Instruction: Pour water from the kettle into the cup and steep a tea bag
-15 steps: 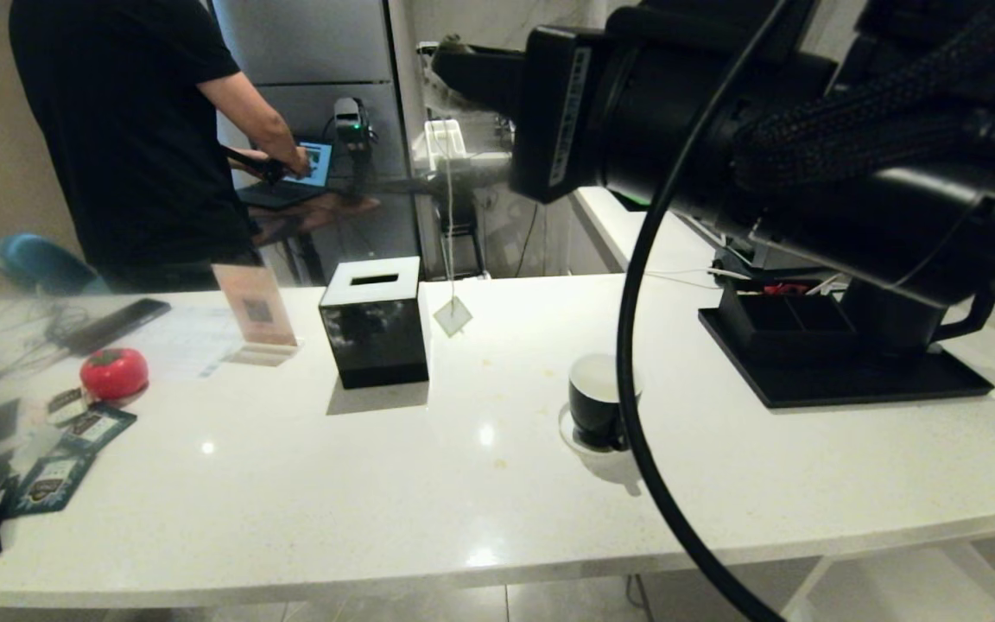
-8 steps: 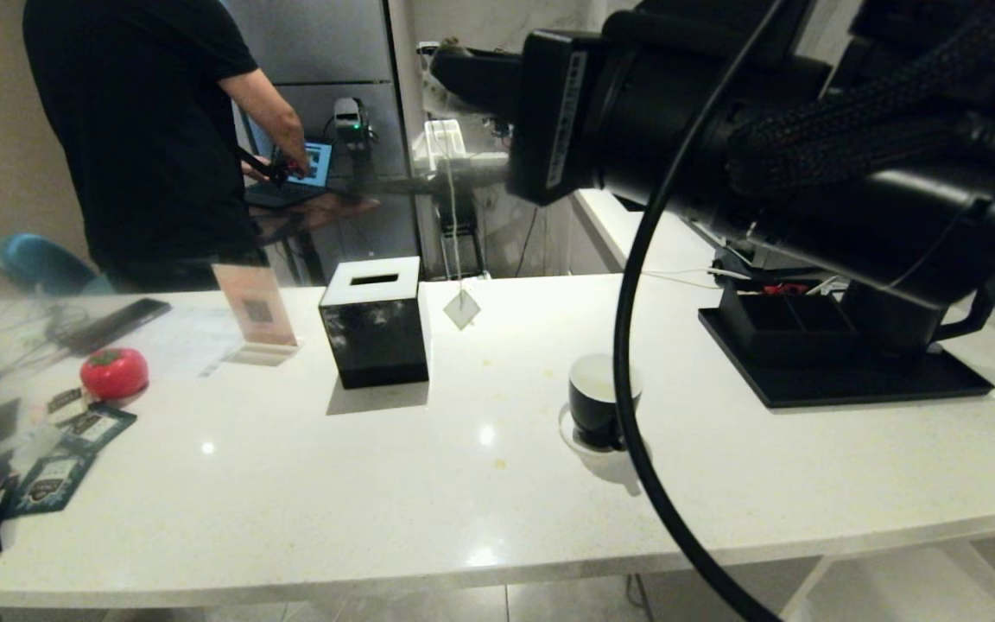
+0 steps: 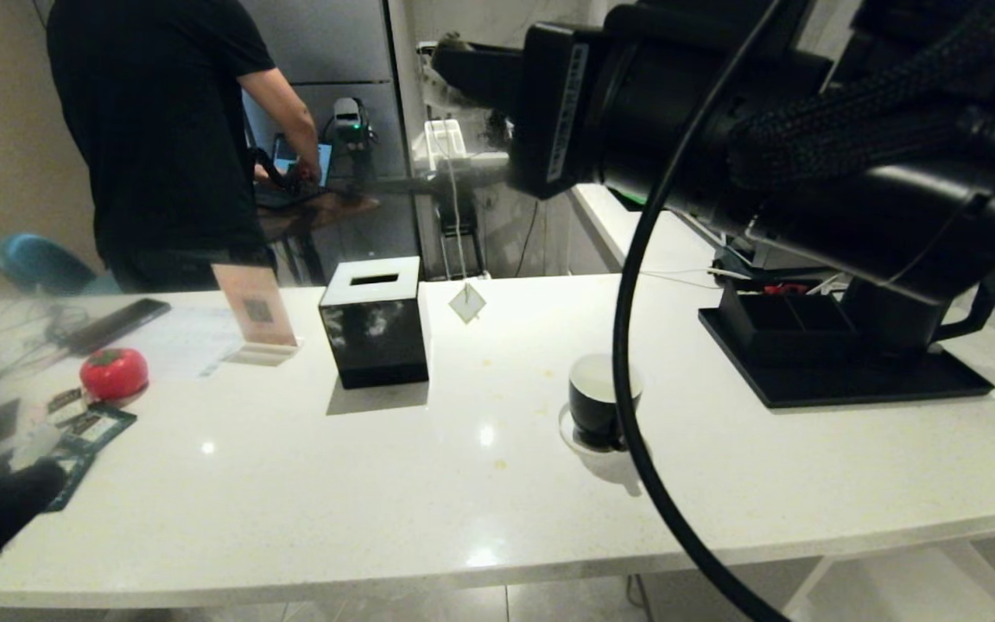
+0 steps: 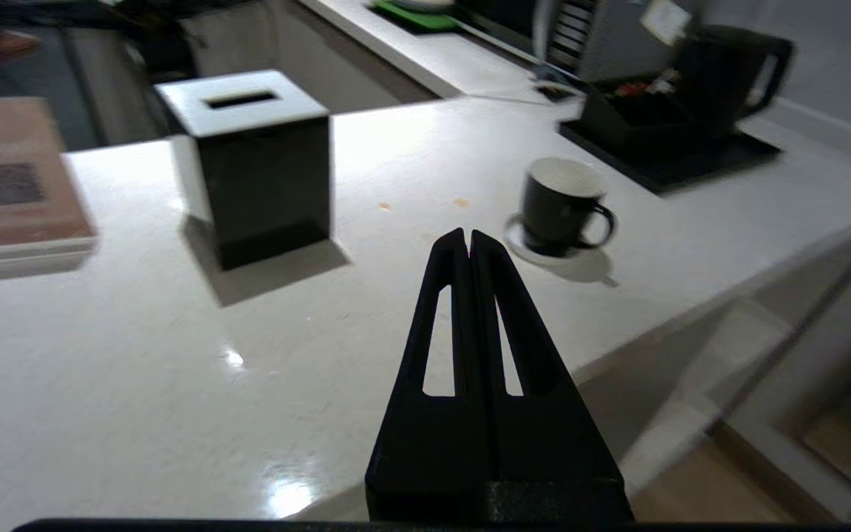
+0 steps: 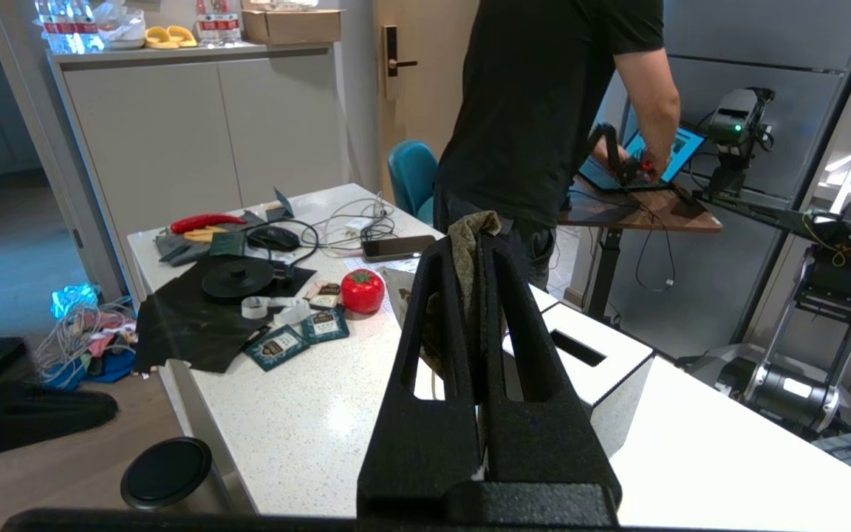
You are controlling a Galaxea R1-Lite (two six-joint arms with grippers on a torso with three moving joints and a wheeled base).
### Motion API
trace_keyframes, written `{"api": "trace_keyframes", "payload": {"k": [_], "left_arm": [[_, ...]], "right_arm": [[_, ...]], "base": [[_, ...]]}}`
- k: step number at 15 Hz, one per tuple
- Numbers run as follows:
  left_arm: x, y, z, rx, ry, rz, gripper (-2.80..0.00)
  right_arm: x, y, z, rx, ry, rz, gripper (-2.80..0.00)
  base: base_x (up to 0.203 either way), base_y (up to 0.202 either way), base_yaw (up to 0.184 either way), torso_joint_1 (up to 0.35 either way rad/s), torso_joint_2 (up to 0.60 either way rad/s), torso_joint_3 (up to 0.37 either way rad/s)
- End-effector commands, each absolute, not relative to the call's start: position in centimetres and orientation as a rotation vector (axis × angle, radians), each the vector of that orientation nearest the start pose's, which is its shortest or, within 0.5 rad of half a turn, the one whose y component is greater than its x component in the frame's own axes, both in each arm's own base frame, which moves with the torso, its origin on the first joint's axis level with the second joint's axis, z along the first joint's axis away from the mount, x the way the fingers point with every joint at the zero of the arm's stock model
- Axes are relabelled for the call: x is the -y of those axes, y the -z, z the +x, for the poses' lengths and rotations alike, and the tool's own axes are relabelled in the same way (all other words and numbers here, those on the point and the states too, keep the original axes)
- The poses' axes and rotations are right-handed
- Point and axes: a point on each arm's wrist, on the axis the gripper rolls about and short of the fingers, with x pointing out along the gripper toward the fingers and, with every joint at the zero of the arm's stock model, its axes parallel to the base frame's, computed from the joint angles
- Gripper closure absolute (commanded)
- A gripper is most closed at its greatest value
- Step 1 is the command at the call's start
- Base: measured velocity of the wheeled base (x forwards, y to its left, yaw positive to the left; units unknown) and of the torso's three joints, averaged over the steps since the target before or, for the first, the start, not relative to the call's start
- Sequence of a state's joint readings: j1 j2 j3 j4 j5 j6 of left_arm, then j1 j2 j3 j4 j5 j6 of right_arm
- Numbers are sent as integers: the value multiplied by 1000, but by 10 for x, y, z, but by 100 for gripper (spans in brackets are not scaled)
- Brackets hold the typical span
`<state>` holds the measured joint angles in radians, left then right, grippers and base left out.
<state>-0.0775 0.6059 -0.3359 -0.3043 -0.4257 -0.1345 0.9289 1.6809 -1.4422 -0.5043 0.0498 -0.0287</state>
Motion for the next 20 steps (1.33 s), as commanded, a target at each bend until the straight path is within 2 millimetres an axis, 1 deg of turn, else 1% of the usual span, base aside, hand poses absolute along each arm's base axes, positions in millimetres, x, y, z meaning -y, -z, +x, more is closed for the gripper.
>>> {"api": "trace_keyframes", "payload": {"k": [1,4,6,9,11,13,15,20], "left_arm": [[18,-203,57,-61,574,-137,0],[25,-209,70,-74,641,-142,0],[29,-219,84,-72,652,-140,0],[36,-227,108,-56,670,-138,0],[46,-234,123,-41,718,-137,0],[58,-236,129,-48,783,-136,0],[65,-234,132,-69,823,-135,0],[75,-240,142,-75,852,-135,0]], "right_arm": [[-257,-358,190,267,-970,92,0],[-257,-358,190,268,-970,93,0],[-257,-359,190,268,-970,93,0],[-256,-359,190,270,-970,94,0],[-256,-360,189,270,-970,94,0],[-255,-360,189,272,-971,94,0],[-254,-361,188,276,-975,96,0],[-249,-365,183,284,-1009,97,0]], "base": [[0,0,0,0,0,0],[0,0,0,0,0,0],[0,0,0,0,0,0],[0,0,0,0,0,0],[0,0,0,0,0,0],[0,0,0,0,0,0],[0,0,0,0,0,0],[0,0,0,0,0,0]]}}
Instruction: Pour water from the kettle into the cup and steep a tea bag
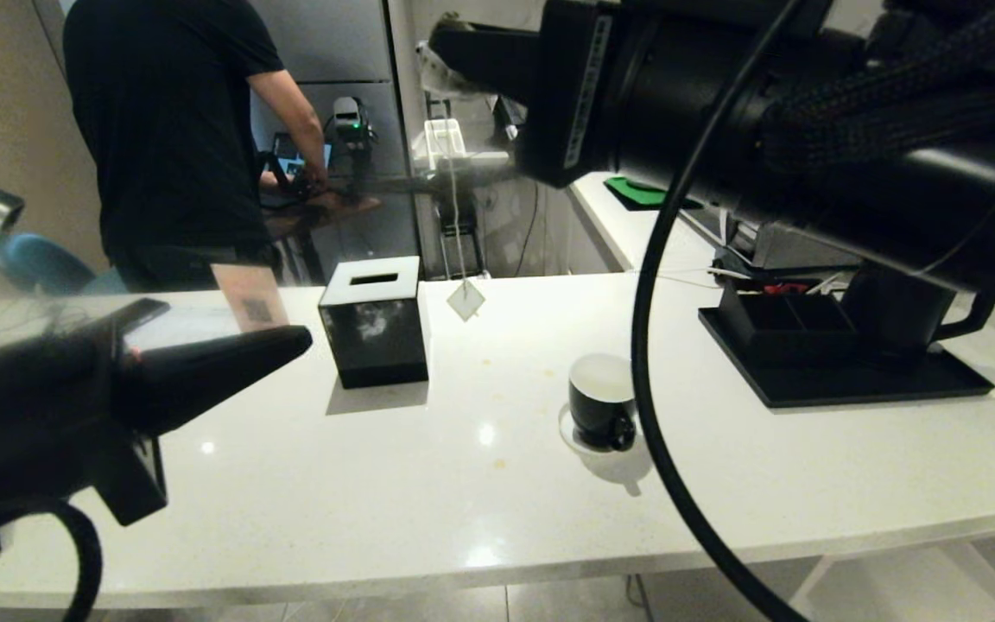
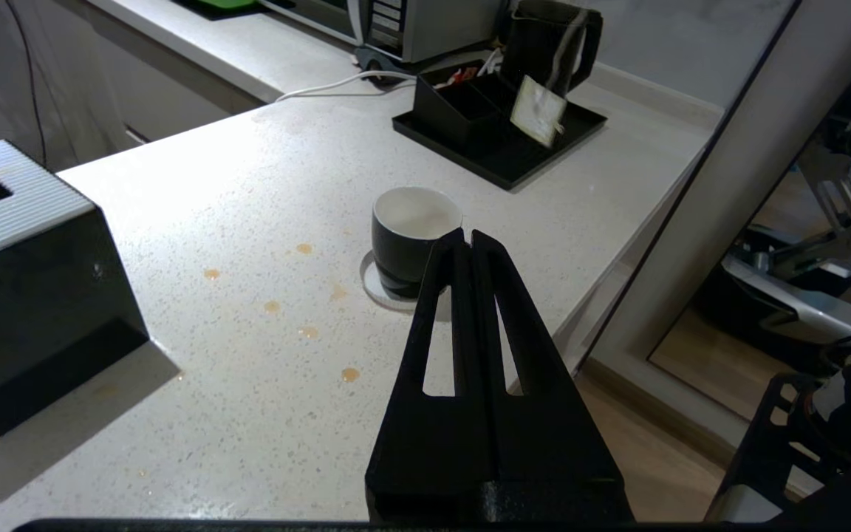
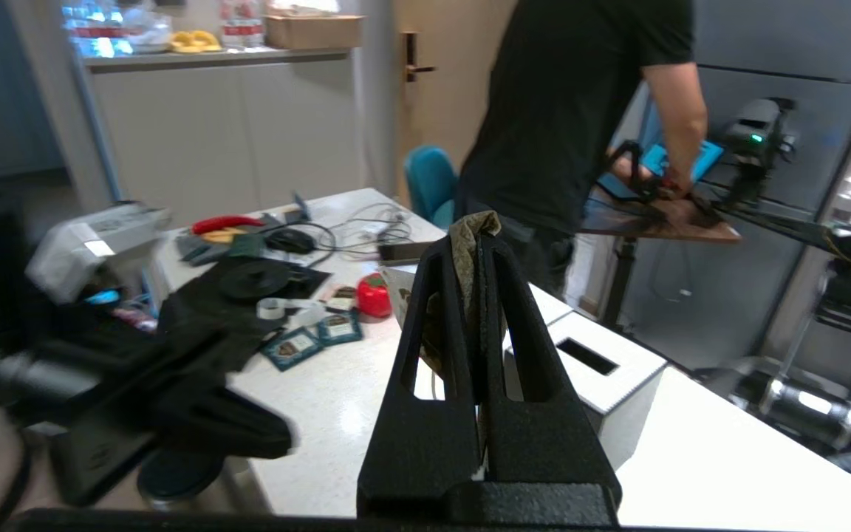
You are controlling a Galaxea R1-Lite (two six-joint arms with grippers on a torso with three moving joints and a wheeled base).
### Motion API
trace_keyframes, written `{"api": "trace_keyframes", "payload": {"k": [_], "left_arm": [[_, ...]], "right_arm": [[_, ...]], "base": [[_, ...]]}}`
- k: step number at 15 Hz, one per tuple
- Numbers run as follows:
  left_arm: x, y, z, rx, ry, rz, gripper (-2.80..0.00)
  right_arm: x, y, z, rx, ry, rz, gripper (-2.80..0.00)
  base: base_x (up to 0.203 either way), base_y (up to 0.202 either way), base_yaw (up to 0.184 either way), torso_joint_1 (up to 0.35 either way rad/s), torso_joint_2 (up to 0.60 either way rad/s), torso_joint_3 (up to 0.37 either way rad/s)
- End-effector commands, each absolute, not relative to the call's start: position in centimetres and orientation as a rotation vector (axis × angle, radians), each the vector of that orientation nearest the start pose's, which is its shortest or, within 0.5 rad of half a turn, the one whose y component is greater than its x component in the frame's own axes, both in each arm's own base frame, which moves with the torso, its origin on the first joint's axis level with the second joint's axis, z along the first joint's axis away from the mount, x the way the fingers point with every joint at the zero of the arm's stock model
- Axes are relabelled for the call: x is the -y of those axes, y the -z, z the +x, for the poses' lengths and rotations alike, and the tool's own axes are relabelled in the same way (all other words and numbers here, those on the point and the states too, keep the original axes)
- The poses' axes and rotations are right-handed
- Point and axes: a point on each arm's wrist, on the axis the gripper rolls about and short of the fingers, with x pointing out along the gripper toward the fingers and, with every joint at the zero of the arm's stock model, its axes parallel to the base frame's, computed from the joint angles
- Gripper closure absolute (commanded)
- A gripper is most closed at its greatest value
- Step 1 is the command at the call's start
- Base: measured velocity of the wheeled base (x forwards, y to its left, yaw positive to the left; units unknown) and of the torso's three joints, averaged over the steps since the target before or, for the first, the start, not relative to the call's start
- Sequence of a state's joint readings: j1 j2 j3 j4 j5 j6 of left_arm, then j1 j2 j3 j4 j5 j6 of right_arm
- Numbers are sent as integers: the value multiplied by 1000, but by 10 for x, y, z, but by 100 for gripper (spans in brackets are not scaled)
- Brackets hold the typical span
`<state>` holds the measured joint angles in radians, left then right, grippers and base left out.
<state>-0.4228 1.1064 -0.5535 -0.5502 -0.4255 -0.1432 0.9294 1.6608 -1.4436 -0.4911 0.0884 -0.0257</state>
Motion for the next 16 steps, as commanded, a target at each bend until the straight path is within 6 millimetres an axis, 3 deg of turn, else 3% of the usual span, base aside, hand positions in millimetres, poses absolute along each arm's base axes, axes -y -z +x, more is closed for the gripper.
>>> {"api": "trace_keyframes", "payload": {"k": [1,9,10,11,16], "left_arm": [[79,-241,143,-77,874,-137,0],[98,-242,148,-77,952,-168,0],[100,-242,147,-80,962,-167,-189],[103,-241,148,-86,972,-164,-280],[109,-242,155,-40,985,-164,-280]], "right_arm": [[-249,-365,183,284,-1012,97,0],[-249,-365,183,282,-1011,98,0],[-249,-365,183,280,-1012,97,0],[-249,-364,183,280,-1011,97,0],[-249,-364,183,280,-1012,97,0]], "base": [[0,0,0,0,0,0],[0,0,0,0,0,0],[0,0,0,0,0,0],[0,0,0,0,0,0],[0,0,0,0,0,0]]}}
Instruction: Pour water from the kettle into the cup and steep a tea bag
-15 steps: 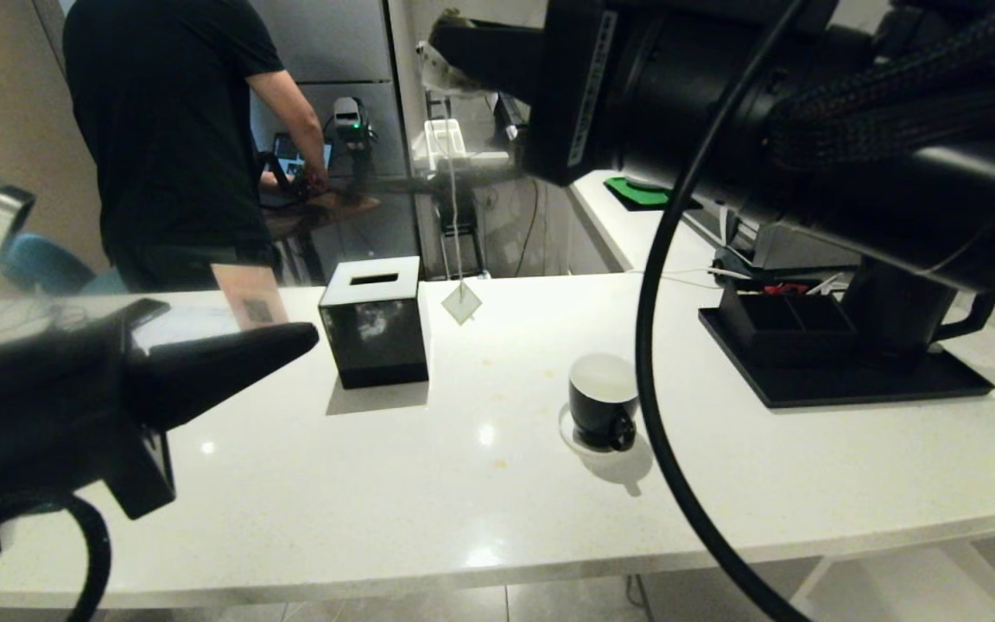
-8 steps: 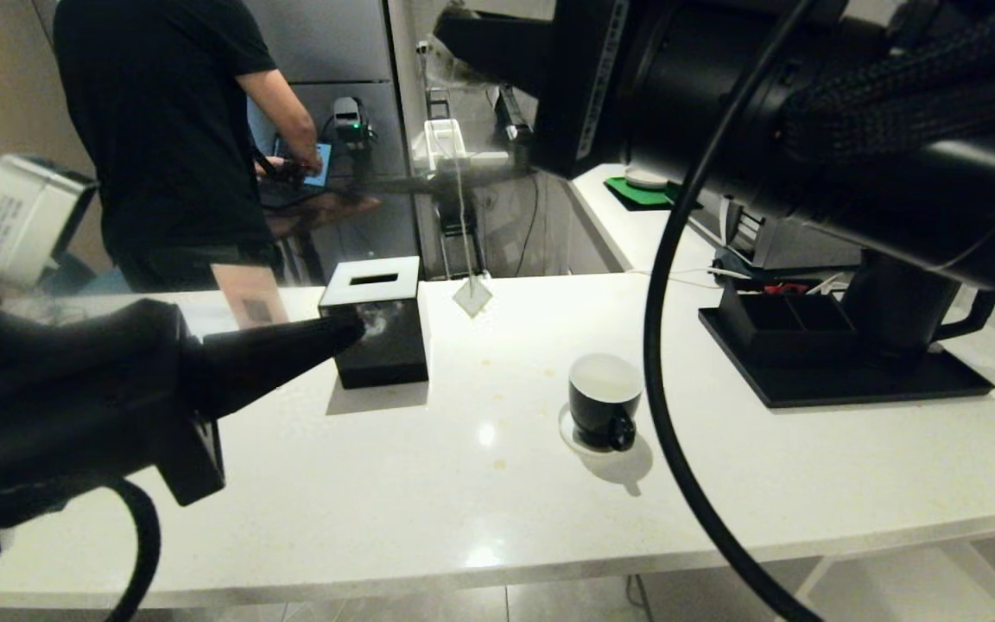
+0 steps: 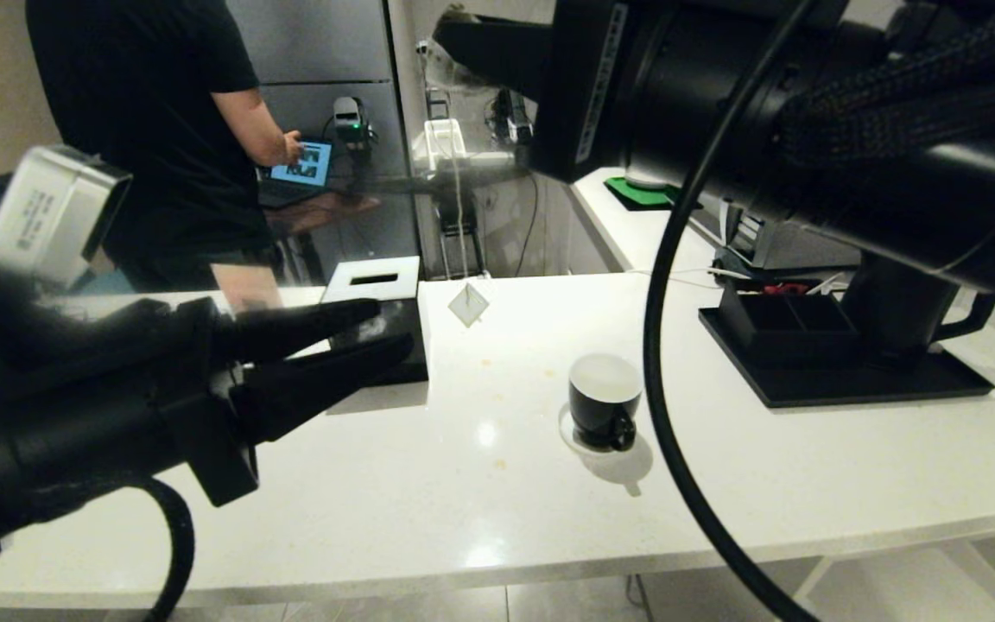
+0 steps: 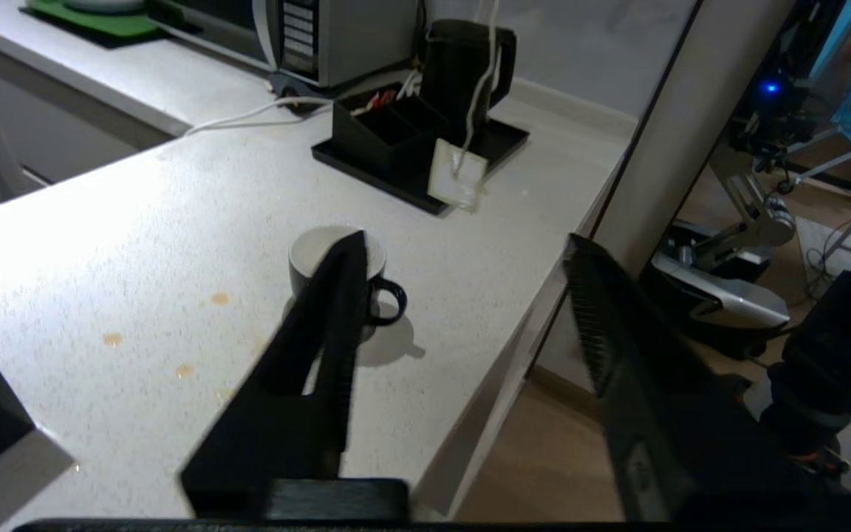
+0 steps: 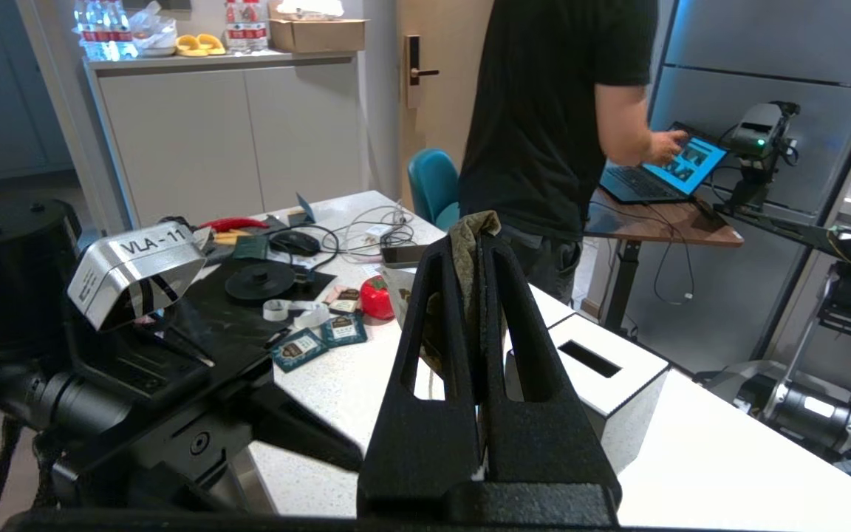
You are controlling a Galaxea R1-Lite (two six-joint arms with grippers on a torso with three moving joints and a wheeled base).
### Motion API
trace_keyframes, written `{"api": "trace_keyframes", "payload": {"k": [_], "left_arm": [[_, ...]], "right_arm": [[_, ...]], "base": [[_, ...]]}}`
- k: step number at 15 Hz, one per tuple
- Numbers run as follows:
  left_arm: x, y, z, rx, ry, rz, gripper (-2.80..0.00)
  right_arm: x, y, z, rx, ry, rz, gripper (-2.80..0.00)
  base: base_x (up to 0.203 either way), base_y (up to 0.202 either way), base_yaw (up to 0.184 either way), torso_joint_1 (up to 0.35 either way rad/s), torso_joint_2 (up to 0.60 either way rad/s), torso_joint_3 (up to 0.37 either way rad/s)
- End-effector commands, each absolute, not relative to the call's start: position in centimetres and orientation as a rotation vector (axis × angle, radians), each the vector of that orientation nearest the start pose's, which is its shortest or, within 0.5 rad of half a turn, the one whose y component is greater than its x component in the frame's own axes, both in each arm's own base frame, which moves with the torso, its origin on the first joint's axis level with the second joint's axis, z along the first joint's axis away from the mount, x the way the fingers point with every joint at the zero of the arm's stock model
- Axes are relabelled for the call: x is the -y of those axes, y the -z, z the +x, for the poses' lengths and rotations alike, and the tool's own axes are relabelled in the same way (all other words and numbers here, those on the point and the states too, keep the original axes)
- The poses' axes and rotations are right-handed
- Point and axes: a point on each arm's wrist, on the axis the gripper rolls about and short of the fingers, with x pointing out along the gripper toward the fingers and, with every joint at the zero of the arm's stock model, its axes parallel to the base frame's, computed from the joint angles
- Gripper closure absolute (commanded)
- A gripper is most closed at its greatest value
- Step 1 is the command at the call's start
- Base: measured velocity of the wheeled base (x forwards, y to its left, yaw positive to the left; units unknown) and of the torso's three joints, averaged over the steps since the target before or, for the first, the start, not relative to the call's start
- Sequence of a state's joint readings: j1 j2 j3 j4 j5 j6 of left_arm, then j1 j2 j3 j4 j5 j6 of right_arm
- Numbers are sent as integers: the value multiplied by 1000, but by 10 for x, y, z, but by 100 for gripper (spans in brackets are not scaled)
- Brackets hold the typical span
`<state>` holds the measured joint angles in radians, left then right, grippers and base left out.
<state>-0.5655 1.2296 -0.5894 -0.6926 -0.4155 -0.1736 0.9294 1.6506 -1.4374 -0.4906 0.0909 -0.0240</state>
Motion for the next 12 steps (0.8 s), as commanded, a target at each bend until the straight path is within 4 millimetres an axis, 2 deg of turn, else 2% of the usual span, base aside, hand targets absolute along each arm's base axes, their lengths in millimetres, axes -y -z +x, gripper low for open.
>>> {"api": "trace_keyframes", "payload": {"k": [1,7,12], "left_arm": [[110,-244,156,-23,987,-165,-280],[116,-242,162,-12,997,-165,-280],[134,-237,164,-11,1063,-166,-280]], "right_arm": [[-249,-364,183,280,-1011,97,0],[-249,-365,183,286,-1012,100,0],[-249,-365,183,286,-1012,100,0]], "base": [[0,0,0,0,0,0],[0,0,0,0,0,0],[0,0,0,0,0,0]]}}
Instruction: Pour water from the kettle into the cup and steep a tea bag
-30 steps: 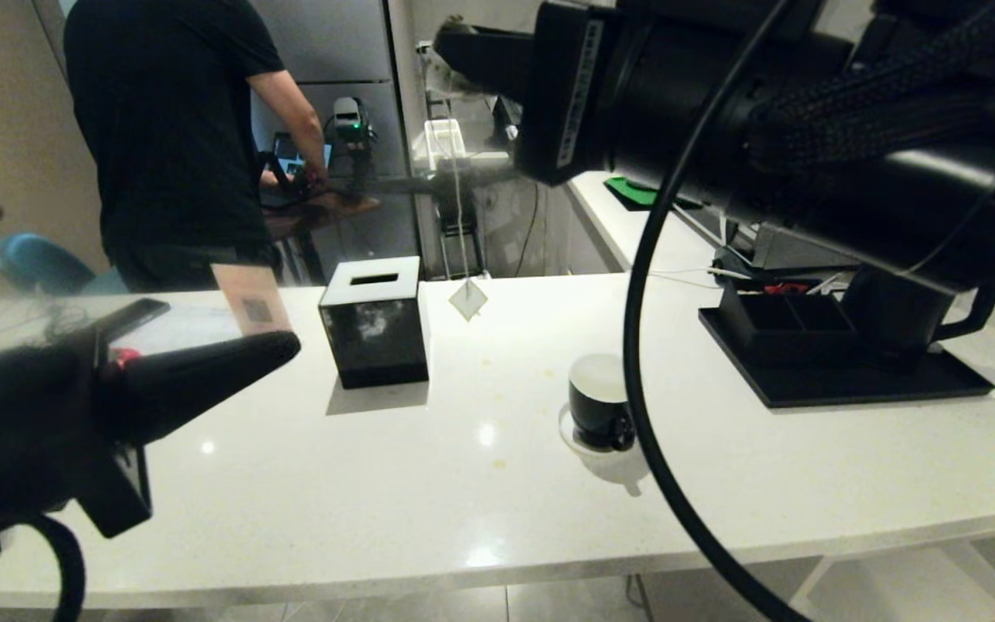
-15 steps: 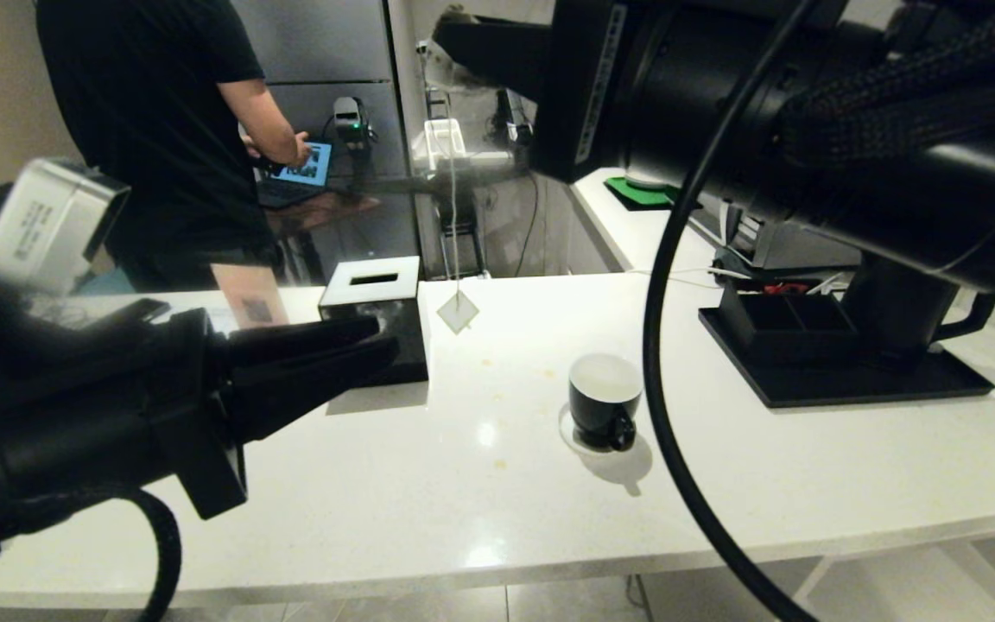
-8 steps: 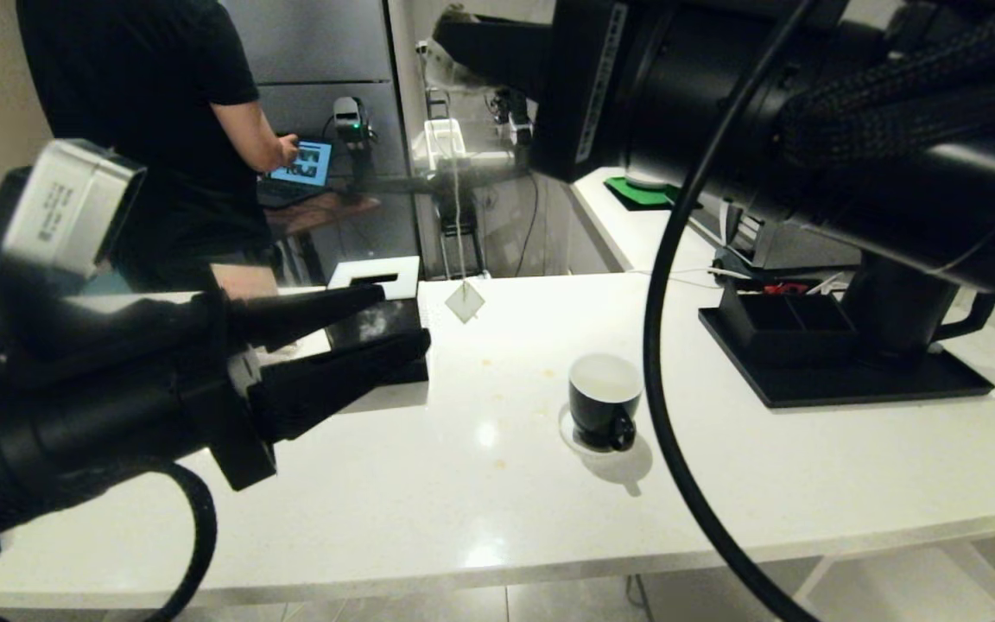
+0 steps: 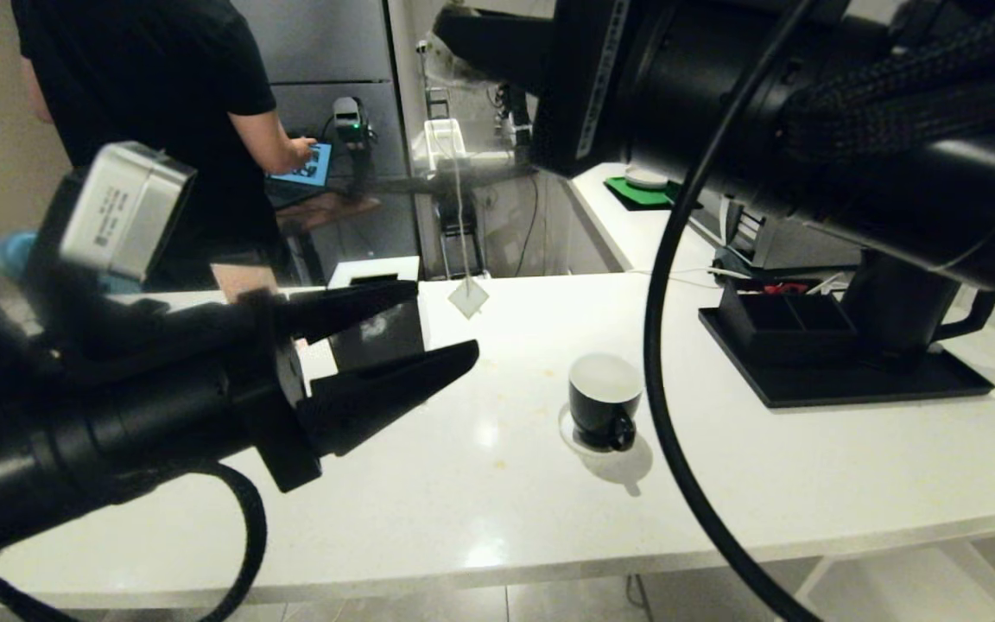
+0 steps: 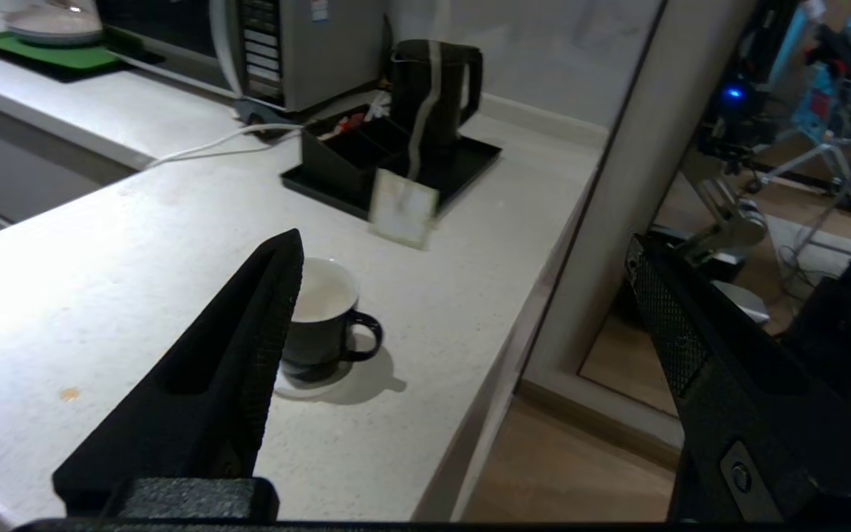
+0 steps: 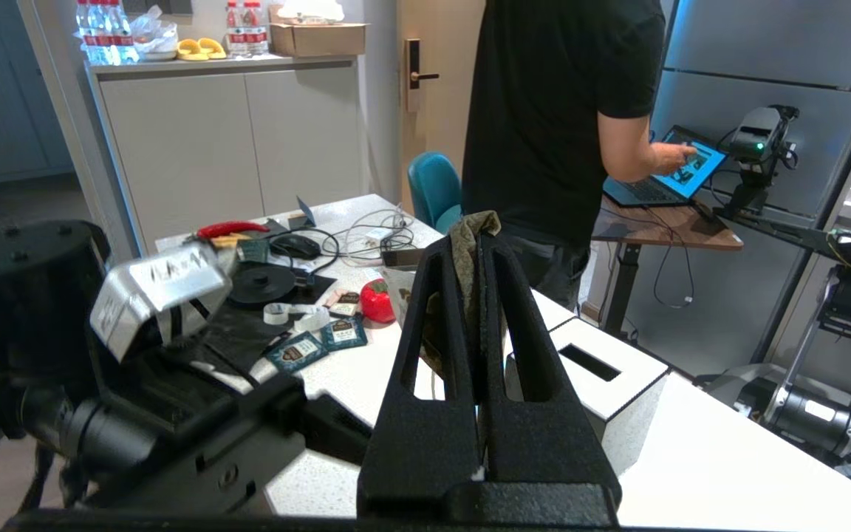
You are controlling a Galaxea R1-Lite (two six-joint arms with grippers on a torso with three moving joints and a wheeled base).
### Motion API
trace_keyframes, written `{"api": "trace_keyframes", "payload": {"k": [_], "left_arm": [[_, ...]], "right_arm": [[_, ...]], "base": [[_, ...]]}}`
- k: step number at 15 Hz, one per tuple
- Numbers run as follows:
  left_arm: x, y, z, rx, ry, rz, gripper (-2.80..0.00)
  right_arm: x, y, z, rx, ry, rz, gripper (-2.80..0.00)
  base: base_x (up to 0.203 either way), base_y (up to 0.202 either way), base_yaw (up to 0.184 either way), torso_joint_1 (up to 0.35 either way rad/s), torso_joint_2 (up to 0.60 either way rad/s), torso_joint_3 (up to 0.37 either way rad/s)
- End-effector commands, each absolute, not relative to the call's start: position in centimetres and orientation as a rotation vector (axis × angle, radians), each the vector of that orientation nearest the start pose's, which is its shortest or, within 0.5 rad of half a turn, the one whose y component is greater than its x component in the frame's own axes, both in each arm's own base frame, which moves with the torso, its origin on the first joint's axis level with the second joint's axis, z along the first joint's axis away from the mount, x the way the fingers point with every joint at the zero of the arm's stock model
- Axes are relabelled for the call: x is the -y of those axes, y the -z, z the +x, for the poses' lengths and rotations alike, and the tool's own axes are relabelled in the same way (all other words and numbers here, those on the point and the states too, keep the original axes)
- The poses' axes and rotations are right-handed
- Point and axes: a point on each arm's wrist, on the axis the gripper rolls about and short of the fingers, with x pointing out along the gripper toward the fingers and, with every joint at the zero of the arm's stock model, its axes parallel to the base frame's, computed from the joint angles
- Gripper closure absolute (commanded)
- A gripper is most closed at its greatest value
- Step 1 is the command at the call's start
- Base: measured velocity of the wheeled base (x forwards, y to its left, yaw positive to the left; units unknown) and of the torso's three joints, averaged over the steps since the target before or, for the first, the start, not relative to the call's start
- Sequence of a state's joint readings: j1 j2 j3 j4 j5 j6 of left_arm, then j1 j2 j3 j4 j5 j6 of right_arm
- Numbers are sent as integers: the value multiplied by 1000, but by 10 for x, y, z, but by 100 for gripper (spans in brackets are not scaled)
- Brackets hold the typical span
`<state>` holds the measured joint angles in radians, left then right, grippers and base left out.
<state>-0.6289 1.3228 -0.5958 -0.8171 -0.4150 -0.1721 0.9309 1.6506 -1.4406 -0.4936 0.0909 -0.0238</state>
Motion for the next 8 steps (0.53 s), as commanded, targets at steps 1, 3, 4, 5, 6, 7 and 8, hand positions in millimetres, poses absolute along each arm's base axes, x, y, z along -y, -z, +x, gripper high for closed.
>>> {"api": "trace_keyframes", "payload": {"k": [1,3,4,5,6,7,8], "left_arm": [[137,-238,166,-9,1069,-166,-280],[143,-240,170,1,1080,-165,-280],[145,-240,173,6,1080,-164,-280],[147,-240,176,9,1078,-165,-280],[148,-239,177,5,1077,-165,-280],[148,-239,178,2,1077,-164,-280],[149,-239,177,2,1078,-163,-280]], "right_arm": [[-249,-365,183,285,-1012,99,0],[-248,-366,182,287,-1012,100,0],[-247,-367,181,290,-1012,102,0],[-247,-367,181,289,-1012,101,0],[-247,-367,181,288,-1012,101,0],[-246,-367,181,289,-1011,101,0],[-246,-367,181,287,-1011,101,0]], "base": [[0,0,0,0,0,0],[0,0,0,0,0,0],[0,0,0,0,0,0],[0,0,0,0,0,0],[0,0,0,0,0,0],[0,0,0,0,0,0],[0,0,0,0,0,0]]}}
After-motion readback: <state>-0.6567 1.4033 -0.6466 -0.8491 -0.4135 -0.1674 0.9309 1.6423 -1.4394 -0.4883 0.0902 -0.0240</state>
